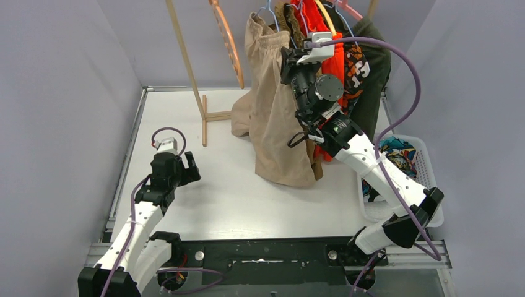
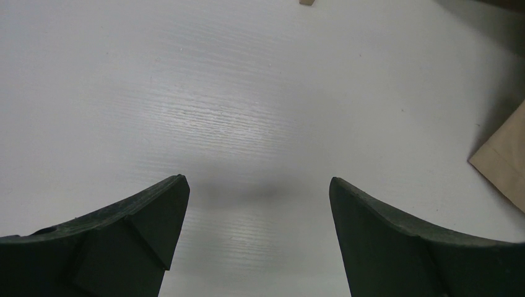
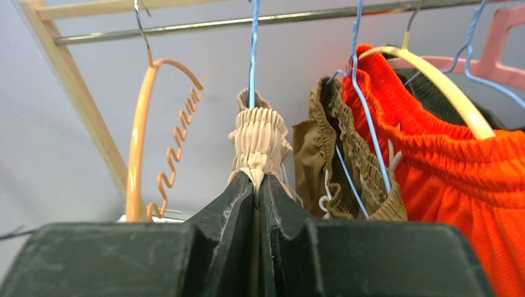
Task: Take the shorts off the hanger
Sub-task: Pick up the hanger from the clothes rod.
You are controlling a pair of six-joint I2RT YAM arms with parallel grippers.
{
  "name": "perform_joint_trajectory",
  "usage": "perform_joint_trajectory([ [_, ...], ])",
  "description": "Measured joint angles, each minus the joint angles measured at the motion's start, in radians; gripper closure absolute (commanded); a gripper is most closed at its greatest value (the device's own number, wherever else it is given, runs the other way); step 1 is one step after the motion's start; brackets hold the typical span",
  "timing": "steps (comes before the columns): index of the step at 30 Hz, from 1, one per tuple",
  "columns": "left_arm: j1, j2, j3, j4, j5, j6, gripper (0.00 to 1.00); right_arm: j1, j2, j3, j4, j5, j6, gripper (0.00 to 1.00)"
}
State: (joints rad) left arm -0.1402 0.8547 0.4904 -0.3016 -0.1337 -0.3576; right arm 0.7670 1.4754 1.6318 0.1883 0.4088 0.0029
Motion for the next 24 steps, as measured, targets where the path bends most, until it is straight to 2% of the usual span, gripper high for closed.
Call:
perform_joint_trajectory([
  [7,0.005,0.000,0.000,0.000,0.000,0.000,0.15,0.000,0.008,0.045,-0.028,-0.013,-0.023,1.00],
  [16,0.005,0.004,0.000,0.000,0.000,-0.001,0.15,-0.008,0.108,0.179,0.004,-0.013,-0.076,1.00],
  [24,0.006,0.005,0.000,0.000,0.000,-0.001,0.15,0.000,0.075,0.108,0.054,-0.006,-0.078,1.00],
])
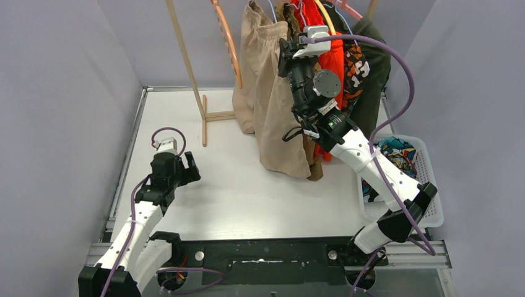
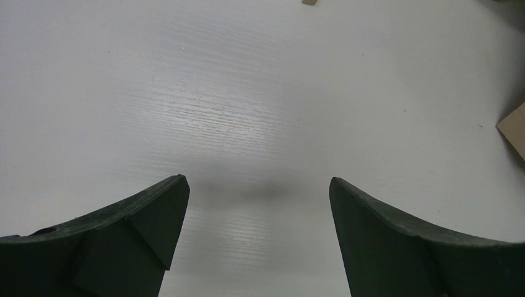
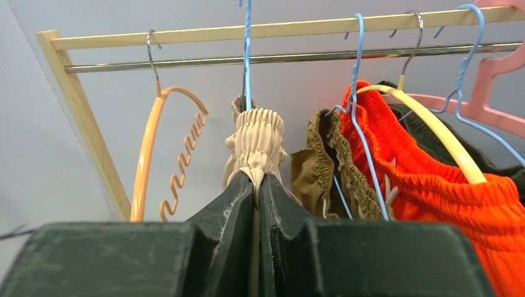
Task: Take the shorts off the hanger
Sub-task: Pick up the hanger from the clothes rod.
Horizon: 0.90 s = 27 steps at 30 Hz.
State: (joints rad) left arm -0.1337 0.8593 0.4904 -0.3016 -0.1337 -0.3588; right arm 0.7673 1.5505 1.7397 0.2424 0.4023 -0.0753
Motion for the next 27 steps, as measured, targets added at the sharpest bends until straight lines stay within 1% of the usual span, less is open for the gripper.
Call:
perform_joint_trajectory([
  [2,0.000,0.000,0.000,0.000,0.000,0.000,0.15,0.002,-0.024,-0.027,0.000,0.006,0.000,1.00],
  [9,0.003,0.002,0.000,0.000,0.000,0.000,0.15,0.011,-0.098,-0.031,-0.017,0.013,0.010,1.00],
  [14,0.005,0.002,0.000,0.000,-0.008,-0.001,0.15,0.029,-0.181,-0.043,-0.095,0.037,0.071,1.00],
  [16,0.005,0.002,0.000,0.000,-0.012,-0.002,0.15,0.033,-0.234,-0.094,-0.116,0.042,0.103,1.00],
  [18,0.005,0.003,0.000,0.000,-0.013,-0.002,0.15,0.034,-0.317,-0.202,-0.149,0.043,0.151,1.00],
  [19,0.005,0.004,0.001,-0.001,-0.012,-0.002,0.15,0.034,-0.430,-0.352,-0.236,0.038,0.235,1.00],
  [20,0.005,0.004,0.001,-0.001,-0.012,-0.002,0.15,0.034,-0.436,-0.361,-0.245,0.038,0.241,1.00],
  [23,0.006,0.004,0.006,-0.001,-0.011,-0.001,0.14,0.034,-0.534,-0.521,-0.315,0.008,0.367,1.00],
  [27,0.008,-0.001,0.010,0.000,-0.006,0.002,0.14,0.040,-0.686,-0.830,-0.371,-0.084,0.558,1.00],
])
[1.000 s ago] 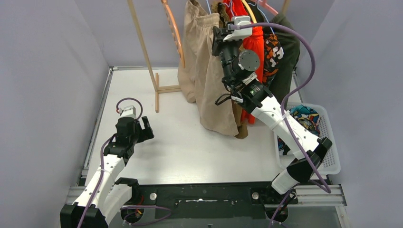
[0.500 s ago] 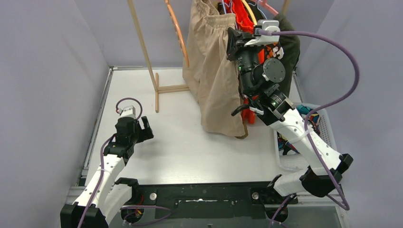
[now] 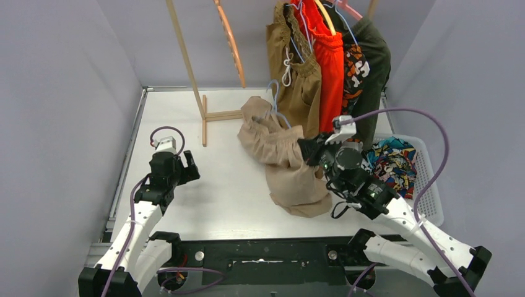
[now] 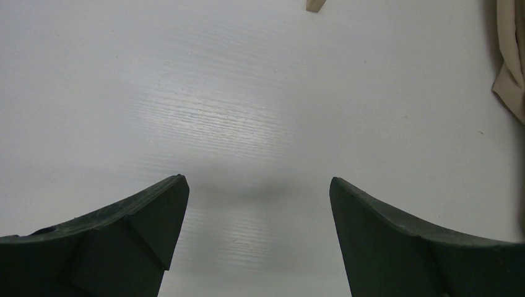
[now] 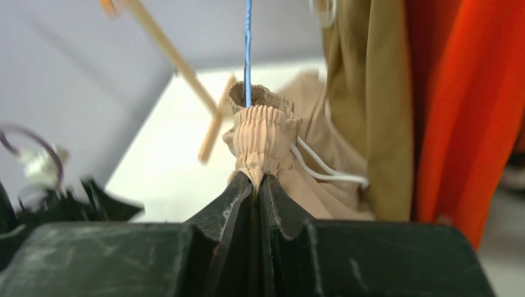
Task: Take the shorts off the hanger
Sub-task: Pick up the hanger from the clothes rod, then remove the shorts from the hanger.
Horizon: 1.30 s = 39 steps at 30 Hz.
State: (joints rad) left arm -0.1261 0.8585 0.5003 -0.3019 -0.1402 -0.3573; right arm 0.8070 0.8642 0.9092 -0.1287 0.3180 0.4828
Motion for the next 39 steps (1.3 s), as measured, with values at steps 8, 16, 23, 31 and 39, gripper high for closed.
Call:
perform_joint_trajectory([
  [8,0.000,-0.009,0.005,0.000,0.056,0.001,0.14,0.017,-0.077,-0.264,-0.067,-0.204,0.226,1.00],
  [16,0.000,-0.083,0.022,-0.002,0.119,0.003,0.14,0.126,0.016,-0.283,0.023,-0.310,0.272,1.00],
  [23,-0.008,-0.159,0.029,0.011,0.195,0.002,0.14,0.183,0.137,-0.277,0.114,-0.335,0.255,1.00],
  [31,-0.018,-0.175,0.029,0.042,0.391,-0.002,0.14,0.212,0.150,-0.294,0.214,-0.326,0.260,1.00],
  [39,-0.031,-0.184,-0.024,0.188,0.609,-0.044,0.14,0.253,0.210,-0.313,0.264,-0.325,0.253,1.00],
])
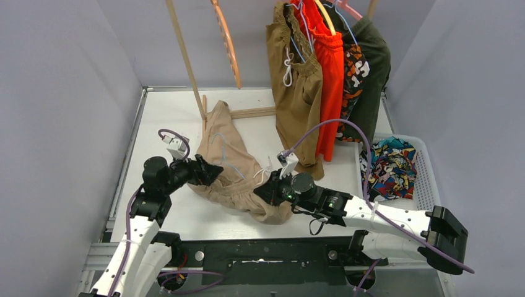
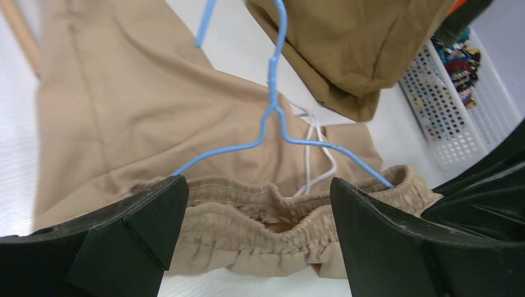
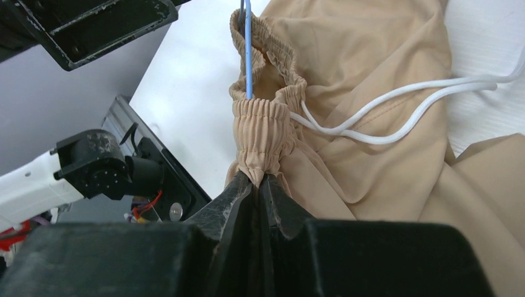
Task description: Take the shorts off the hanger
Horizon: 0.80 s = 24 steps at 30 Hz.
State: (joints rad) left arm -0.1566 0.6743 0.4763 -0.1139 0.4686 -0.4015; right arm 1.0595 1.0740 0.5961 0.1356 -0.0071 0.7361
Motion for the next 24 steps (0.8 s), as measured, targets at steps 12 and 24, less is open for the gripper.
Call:
perform_joint_trajectory([
  [12,-0.008,0.010,-0.016,0.041,0.031,-0.034,0.32,0.080,0.069,0.003,0.060,0.000,-0.027,1.00],
  [24,-0.015,0.038,-0.016,0.034,-0.018,-0.035,0.59,0.132,0.102,0.022,0.076,-0.017,-0.066,1.00],
])
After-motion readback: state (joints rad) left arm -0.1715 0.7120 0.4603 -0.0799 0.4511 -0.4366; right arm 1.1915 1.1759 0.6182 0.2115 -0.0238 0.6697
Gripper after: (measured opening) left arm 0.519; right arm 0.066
